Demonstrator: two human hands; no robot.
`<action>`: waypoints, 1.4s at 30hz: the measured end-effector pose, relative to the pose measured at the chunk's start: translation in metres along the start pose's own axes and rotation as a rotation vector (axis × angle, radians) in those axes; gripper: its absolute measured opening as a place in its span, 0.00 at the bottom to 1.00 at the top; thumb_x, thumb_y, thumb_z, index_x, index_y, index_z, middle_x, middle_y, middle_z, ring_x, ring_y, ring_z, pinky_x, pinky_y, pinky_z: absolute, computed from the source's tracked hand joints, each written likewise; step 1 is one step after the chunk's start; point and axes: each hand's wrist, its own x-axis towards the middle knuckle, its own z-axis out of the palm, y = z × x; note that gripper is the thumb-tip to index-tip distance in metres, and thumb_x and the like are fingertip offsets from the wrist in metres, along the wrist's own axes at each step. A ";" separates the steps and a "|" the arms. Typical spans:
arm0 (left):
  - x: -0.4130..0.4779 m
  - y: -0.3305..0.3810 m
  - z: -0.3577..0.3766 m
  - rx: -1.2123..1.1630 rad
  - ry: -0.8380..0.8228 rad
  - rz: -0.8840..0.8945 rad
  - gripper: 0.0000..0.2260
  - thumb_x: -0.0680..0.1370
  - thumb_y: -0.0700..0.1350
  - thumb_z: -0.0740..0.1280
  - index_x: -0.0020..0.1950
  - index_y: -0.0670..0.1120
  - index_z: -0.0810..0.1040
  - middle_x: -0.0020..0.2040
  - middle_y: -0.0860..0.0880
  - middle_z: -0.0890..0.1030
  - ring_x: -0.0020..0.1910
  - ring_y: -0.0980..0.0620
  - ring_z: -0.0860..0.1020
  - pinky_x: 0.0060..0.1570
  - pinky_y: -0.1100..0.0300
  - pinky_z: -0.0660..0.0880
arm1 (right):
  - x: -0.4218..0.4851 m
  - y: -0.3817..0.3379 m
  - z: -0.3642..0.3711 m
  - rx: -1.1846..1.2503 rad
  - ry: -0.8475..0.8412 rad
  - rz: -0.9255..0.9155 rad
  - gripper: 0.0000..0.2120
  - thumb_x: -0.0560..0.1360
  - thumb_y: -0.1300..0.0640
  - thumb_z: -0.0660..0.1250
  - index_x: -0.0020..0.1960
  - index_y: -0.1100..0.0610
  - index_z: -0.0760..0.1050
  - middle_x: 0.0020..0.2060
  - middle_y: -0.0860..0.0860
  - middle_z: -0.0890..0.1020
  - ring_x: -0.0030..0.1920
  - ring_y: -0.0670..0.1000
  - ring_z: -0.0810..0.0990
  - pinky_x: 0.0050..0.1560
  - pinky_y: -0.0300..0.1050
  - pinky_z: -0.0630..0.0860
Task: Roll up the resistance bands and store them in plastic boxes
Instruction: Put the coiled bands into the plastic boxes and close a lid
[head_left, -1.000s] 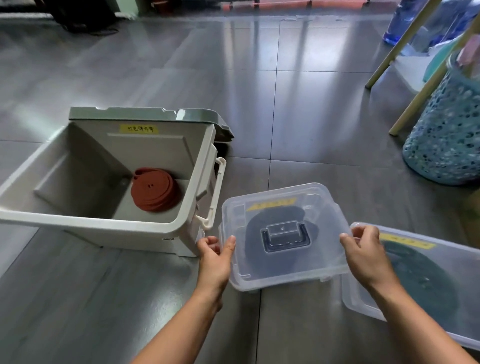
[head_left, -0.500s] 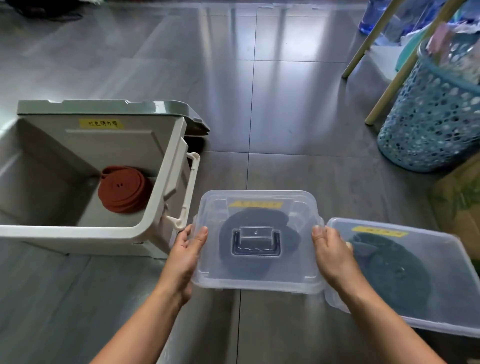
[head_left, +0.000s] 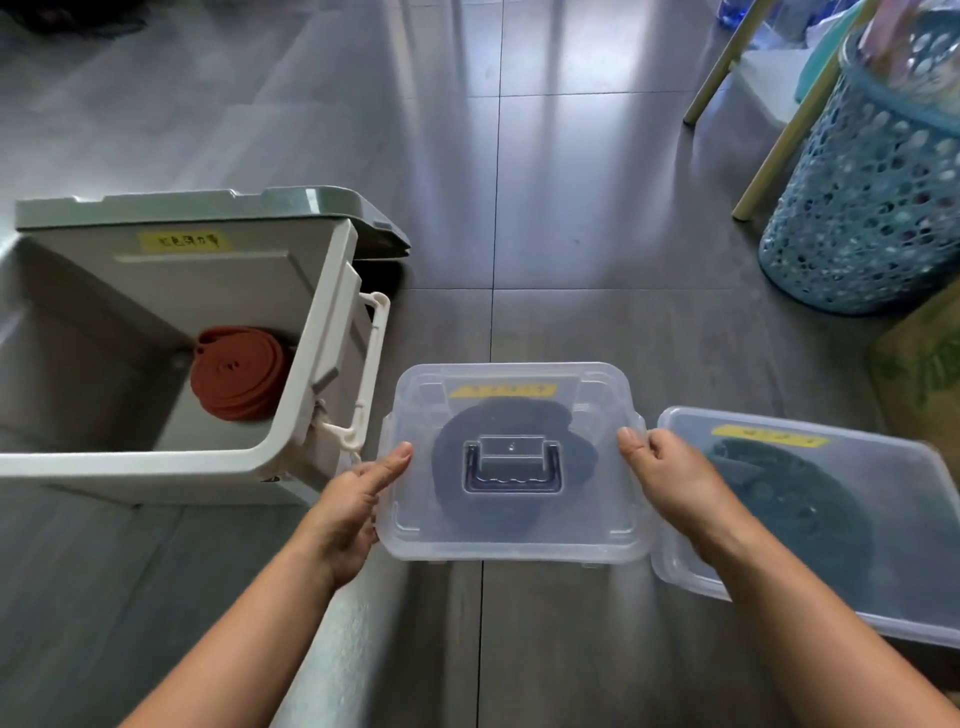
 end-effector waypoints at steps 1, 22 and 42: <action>-0.002 0.002 -0.001 -0.006 0.001 -0.021 0.21 0.65 0.49 0.70 0.54 0.41 0.79 0.52 0.42 0.83 0.52 0.44 0.80 0.56 0.48 0.75 | 0.002 0.002 0.001 0.027 -0.028 0.035 0.15 0.80 0.46 0.53 0.43 0.57 0.67 0.45 0.55 0.72 0.47 0.53 0.70 0.48 0.46 0.67; -0.017 -0.027 0.027 0.590 0.319 0.596 0.19 0.81 0.43 0.56 0.72 0.45 0.63 0.66 0.51 0.71 0.67 0.55 0.68 0.64 0.66 0.62 | -0.048 0.004 0.018 -0.490 0.352 -0.064 0.19 0.78 0.47 0.51 0.52 0.62 0.69 0.51 0.62 0.70 0.52 0.65 0.74 0.41 0.53 0.68; 0.041 -0.008 0.043 1.383 0.148 0.801 0.26 0.81 0.56 0.38 0.76 0.43 0.43 0.77 0.47 0.46 0.75 0.52 0.48 0.70 0.55 0.49 | 0.060 -0.083 0.053 -0.613 0.104 -0.523 0.27 0.76 0.45 0.49 0.49 0.62 0.81 0.43 0.58 0.84 0.45 0.59 0.83 0.48 0.54 0.76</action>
